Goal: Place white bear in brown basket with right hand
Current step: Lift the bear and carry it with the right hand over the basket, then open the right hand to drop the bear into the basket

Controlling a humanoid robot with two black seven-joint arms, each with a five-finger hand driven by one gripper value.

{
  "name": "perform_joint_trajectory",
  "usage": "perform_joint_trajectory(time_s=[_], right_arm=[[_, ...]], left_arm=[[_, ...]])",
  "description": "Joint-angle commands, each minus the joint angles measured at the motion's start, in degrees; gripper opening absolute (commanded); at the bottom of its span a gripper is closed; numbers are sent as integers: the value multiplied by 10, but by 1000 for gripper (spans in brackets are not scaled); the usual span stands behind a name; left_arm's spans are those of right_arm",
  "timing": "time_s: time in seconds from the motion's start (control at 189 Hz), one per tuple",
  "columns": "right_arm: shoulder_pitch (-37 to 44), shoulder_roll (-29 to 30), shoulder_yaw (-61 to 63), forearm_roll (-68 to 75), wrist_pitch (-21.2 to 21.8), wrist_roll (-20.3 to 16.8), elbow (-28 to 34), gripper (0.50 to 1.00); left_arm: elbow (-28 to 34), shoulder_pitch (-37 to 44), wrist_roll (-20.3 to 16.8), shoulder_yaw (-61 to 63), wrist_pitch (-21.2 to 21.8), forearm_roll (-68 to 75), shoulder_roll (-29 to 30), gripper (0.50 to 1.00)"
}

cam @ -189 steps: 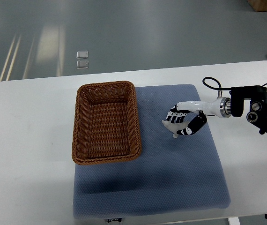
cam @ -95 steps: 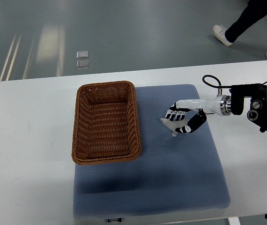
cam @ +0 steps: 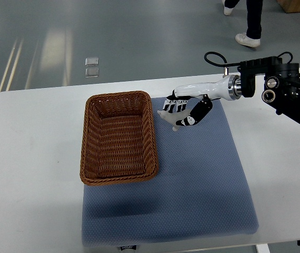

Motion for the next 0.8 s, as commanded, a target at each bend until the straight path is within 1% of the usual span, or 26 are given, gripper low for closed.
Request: perform_joint_trajectory(time_s=[0.0, 0.159, 0.291, 0.312, 0.433, 0.507, 0.529, 0.544, 0.581, 0.608, 0.634, 0.64, 0.645, 0.65, 0.671, 0.703, 0.793], right_arm=[[37, 46, -22, 12, 1, 0, -31, 500], [77, 131, -46, 25, 1, -2, -83, 500], [93, 212, -52, 24, 1, -3, -147, 500], [93, 218, -52, 24, 1, -3, -153, 500], [94, 220, -52, 21, -7, -4, -228, 500], [89, 220, -52, 20, -9, -5, -242, 500], [88, 220, -52, 20, -11, -5, -245, 511], [86, 220, -53, 20, -14, -5, -247, 531], [80, 220, -56, 20, -20, -5, -247, 558], [74, 220, -59, 20, -25, -5, -247, 594], [70, 220, -62, 20, -27, -5, -247, 613], [67, 220, -63, 20, -27, -5, -247, 625], [67, 220, -63, 20, -27, -5, -247, 625], [66, 220, -64, 20, -27, -5, -247, 637], [63, 220, -65, 20, -27, -5, -246, 658], [59, 220, -65, 21, -27, -5, -245, 672], [54, 220, -63, 25, -20, -5, -241, 672]], left_arm=[[0, 0, 0, 0, 0, 0, 0, 1000], [0, 0, 0, 0, 0, 0, 0, 1000], [0, 0, 0, 0, 0, 0, 0, 1000], [0, 0, 0, 0, 0, 0, 0, 1000], [0, 0, 0, 0, 0, 0, 0, 1000], [0, 0, 0, 0, 0, 0, 0, 1000], [0, 0, 0, 0, 0, 0, 0, 1000], [0, 0, 0, 0, 0, 0, 0, 1000], [0, 0, 0, 0, 0, 0, 0, 1000], [0, 0, 0, 0, 0, 0, 0, 1000], [0, 0, 0, 0, 0, 0, 0, 1000], [0, 0, 0, 0, 0, 0, 0, 1000], [0, 0, 0, 0, 0, 0, 0, 1000], [0, 0, 0, 0, 0, 0, 0, 1000], [0, 0, 0, 0, 0, 0, 0, 1000], [0, 0, 0, 0, 0, 0, 0, 1000], [0, 0, 0, 0, 0, 0, 0, 1000]])
